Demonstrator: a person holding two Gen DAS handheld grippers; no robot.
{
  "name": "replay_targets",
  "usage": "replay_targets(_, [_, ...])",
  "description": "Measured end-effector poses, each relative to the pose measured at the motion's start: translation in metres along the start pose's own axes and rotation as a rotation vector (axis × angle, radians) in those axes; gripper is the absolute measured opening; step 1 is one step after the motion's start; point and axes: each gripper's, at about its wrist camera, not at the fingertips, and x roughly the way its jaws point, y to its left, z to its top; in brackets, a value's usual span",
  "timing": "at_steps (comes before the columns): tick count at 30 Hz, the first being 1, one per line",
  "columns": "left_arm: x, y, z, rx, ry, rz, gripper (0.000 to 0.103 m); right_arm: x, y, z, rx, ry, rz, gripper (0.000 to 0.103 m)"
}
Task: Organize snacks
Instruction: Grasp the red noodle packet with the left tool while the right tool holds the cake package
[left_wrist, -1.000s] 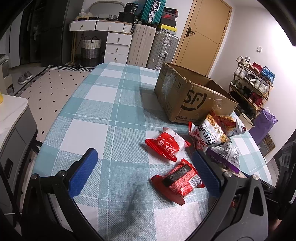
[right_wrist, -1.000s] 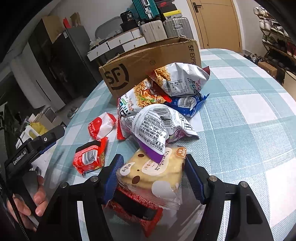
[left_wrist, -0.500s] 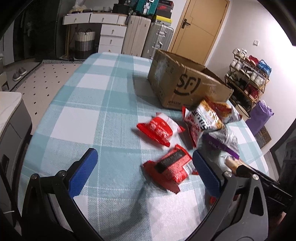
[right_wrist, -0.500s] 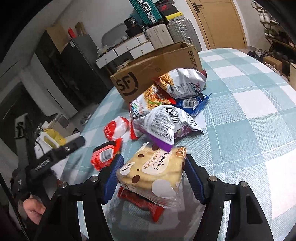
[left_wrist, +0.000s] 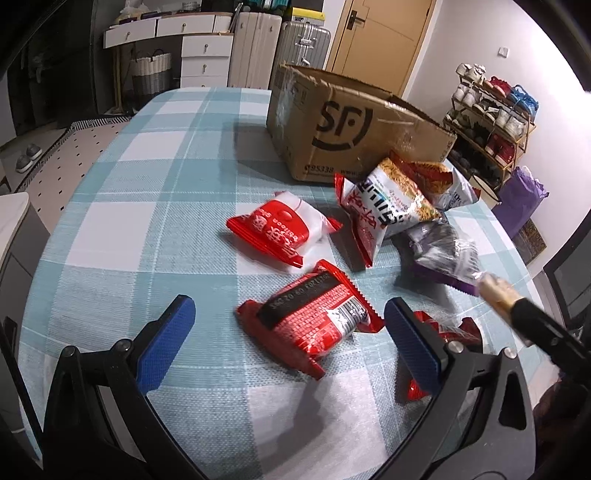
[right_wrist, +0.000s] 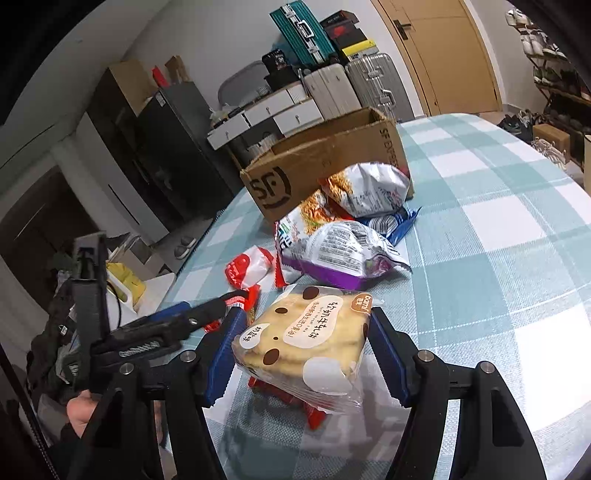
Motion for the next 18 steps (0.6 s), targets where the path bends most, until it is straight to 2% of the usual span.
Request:
replay_targets(14, [0.021, -0.016, 0.004, 0.009, 0.039, 0.083, 0.102, -0.019, -0.018, 0.004, 0.033, -0.048, 0.021, 0.068])
replay_targets(18, [0.027, -0.018, 0.003, 0.013, 0.059, 0.132, 0.100, -0.021, -0.022, 0.003, 0.039, -0.054, 0.024, 0.068])
